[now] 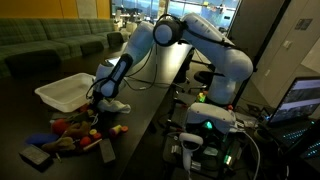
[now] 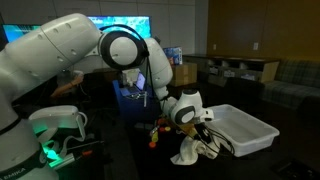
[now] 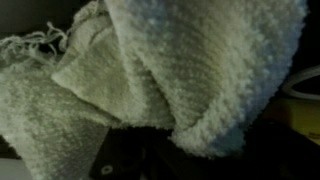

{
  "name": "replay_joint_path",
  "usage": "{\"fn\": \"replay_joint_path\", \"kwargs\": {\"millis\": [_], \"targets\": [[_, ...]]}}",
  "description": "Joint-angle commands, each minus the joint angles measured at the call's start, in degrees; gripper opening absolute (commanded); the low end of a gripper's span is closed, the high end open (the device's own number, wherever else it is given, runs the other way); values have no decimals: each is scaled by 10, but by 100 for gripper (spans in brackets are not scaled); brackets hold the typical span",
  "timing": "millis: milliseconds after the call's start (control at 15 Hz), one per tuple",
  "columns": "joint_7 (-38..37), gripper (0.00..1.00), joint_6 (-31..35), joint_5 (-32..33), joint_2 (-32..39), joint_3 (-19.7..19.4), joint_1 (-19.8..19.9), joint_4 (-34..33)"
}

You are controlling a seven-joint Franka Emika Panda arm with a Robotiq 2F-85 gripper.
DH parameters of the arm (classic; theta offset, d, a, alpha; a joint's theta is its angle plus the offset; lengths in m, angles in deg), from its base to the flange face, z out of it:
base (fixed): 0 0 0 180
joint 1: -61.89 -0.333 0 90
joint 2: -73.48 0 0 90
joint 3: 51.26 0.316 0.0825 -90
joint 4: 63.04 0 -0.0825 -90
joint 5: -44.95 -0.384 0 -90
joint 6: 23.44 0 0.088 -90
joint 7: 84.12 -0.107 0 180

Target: Use the white towel to move the objects on the table to the left, then put the white towel in the bowl

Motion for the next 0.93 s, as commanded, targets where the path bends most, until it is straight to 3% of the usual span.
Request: {"fn": "replay_joint_path", "kwargs": {"millis": [0,533,867], "targets": [[-1,2,1,-5,15,14,-20,-19],[0,2,4,-7,11,50,-50,-18],[10,2,-1,-4,-34,50,-36,23]]}}
